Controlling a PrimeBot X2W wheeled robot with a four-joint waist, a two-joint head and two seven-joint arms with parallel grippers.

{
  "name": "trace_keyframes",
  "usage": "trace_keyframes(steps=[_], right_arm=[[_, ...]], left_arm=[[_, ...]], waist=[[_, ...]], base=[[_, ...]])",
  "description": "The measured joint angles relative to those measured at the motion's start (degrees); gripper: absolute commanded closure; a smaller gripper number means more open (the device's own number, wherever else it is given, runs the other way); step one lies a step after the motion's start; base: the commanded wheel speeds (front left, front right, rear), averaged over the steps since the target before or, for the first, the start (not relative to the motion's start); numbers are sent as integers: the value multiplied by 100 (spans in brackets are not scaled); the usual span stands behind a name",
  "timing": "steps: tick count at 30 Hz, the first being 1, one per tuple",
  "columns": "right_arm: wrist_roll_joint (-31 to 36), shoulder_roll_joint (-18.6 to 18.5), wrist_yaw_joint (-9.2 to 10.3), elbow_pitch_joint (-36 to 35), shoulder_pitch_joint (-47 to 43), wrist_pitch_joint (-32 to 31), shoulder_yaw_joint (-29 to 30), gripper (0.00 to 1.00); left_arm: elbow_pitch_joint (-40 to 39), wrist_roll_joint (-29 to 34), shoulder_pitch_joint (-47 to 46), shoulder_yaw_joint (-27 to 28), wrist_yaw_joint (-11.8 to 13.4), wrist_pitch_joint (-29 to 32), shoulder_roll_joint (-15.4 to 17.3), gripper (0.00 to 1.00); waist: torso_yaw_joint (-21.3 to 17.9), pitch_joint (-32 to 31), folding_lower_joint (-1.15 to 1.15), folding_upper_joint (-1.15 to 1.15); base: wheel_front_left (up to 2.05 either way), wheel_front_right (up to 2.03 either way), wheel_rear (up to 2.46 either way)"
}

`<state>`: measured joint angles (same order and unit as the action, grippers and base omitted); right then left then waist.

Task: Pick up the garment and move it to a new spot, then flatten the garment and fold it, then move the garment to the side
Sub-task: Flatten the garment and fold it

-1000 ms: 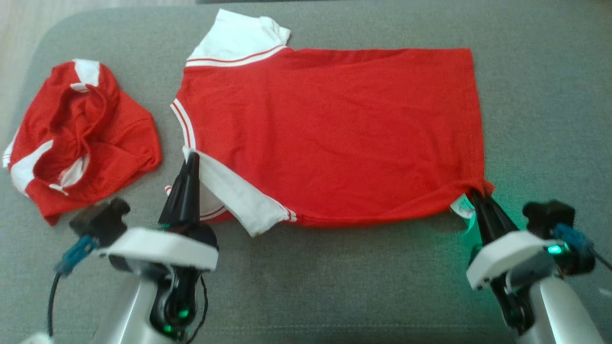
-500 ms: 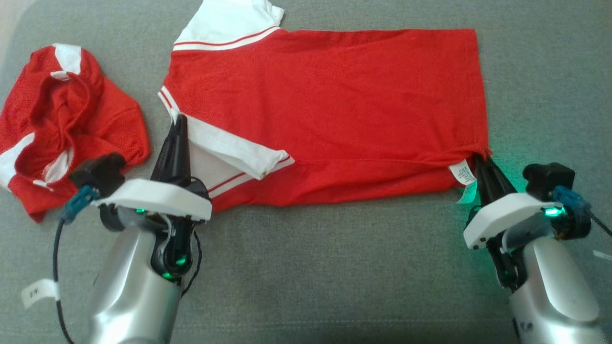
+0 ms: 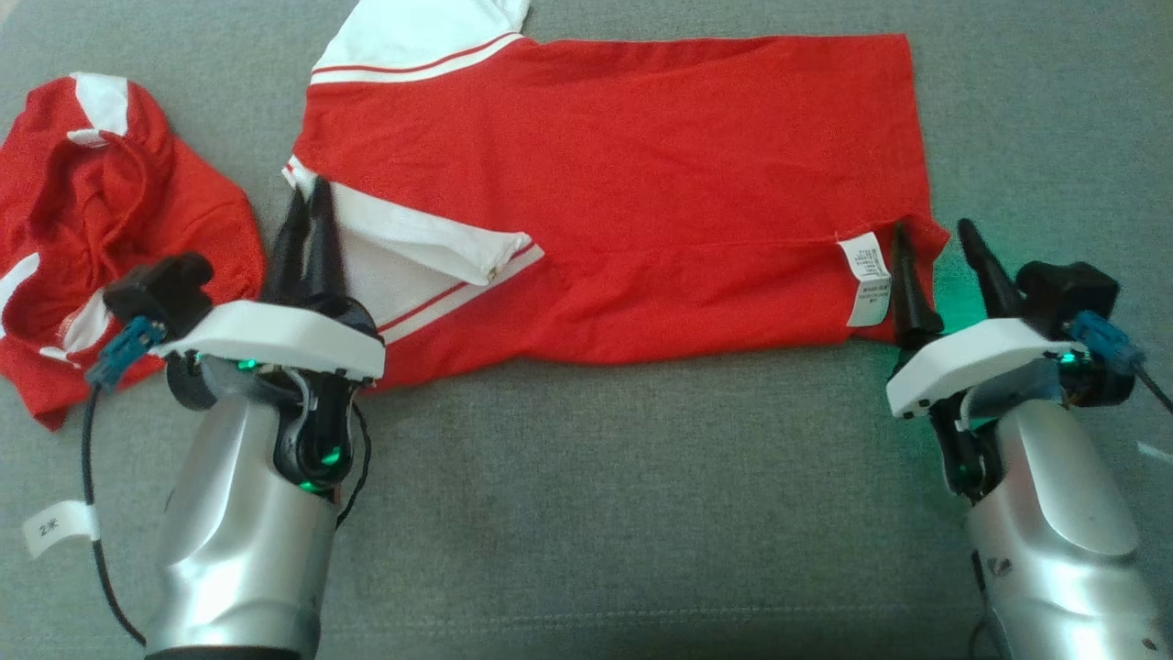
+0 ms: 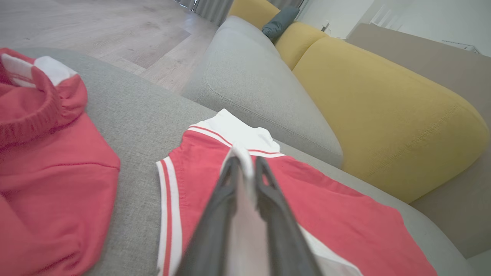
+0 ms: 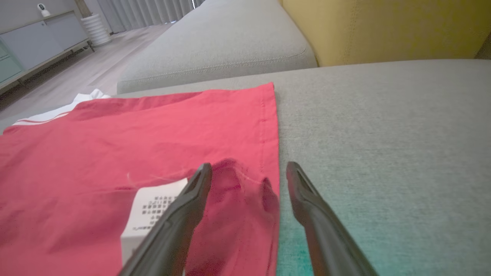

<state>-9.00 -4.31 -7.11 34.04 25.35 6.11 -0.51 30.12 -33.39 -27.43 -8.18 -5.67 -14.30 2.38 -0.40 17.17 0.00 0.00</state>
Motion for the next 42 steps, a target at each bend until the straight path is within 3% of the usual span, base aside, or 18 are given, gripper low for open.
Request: trace_keyframes(steps=[8, 20, 28, 36, 42], right_arm=[[99, 33, 0, -289, -13, 401, 334, 0], [364, 104, 0, -1739, -994, 175, 481, 0], [292, 144, 0, -2423, -1588, -166, 247, 0], [193, 146, 0, -2619, -1629, -244, 41, 0], [144, 146, 0, -2654, -1628, -243, -71, 0]], left_arm=[[-365, -4, 110, 155, -97, 0, -44, 0], [-1246, -13, 1340, 65, -134, 174, 99, 0], [-1782, -185, 2112, -1, 328, 1241, 349, 0], [-1703, -419, 2139, 165, 799, 1896, 381, 0], [-1749, -624, 2093, 164, 917, 2448, 438, 0]], waist=[[14, -58, 0, 0], [1, -259, 0, 0], [-10, -269, 0, 0], [-68, -167, 0, 0], [-155, -99, 0, 0]], base=[[0, 0, 0], [0, 0, 0], [0, 0, 0], [0, 0, 0], [0, 0, 0]])
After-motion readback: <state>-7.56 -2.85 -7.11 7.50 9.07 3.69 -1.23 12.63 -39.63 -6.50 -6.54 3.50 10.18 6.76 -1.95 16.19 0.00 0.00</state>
